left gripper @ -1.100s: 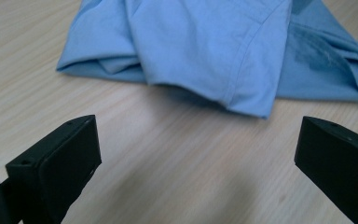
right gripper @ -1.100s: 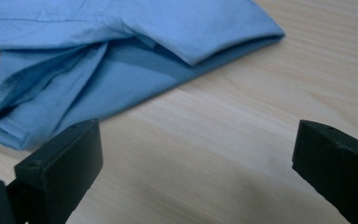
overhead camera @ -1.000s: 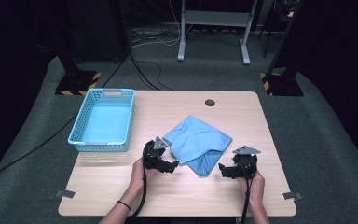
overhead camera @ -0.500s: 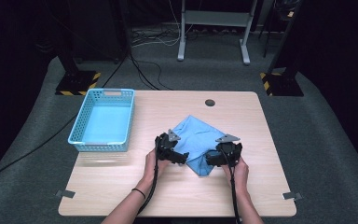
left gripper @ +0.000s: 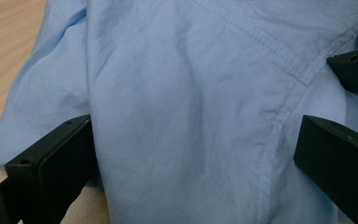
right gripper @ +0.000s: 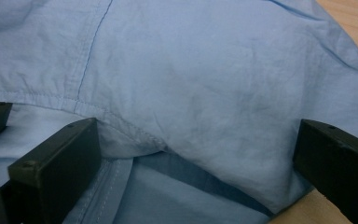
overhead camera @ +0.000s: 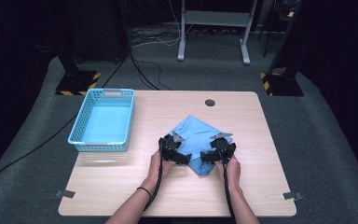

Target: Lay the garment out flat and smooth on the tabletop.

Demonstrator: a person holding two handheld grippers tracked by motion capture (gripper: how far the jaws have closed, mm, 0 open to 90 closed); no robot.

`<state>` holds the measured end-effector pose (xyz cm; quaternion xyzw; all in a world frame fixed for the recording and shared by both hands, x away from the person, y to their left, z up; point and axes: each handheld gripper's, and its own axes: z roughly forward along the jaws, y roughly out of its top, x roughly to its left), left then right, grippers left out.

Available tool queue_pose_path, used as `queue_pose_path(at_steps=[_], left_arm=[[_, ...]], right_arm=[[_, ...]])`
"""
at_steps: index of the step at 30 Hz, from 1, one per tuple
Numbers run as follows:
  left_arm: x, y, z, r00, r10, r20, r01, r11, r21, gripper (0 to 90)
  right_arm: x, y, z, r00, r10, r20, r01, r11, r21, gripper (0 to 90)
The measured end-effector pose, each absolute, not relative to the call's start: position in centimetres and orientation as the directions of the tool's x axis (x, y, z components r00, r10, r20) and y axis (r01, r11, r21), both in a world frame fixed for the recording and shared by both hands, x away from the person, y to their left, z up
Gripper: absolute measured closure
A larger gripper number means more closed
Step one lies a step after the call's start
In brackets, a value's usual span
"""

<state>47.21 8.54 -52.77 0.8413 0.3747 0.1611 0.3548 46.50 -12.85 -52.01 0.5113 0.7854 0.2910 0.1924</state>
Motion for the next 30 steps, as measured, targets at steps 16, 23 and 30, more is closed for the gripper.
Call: queue_pose_path(at_steps=[16,23,30], left_arm=[[45.5,8.5,-52.8,0.672,0.74,0.006,0.513,-0.472,0.717,0.0],[44.3,8.5,-52.8,0.677,0.736,0.004,0.509,-0.473,0.719,0.0],[43.3,8.4,-52.9,0.678,0.735,0.004,0.509,-0.474,0.718,0.0]], right_arm=[[44.5,-13.1,-52.4,-0.398,0.917,0.001,0.666,0.289,0.688,0.2],[43.2,-13.4,-52.6,-0.409,0.913,0.001,0.649,0.29,0.704,0.2],[42.2,-13.6,-52.7,-0.421,0.907,0.002,0.644,0.298,0.704,0.2]])
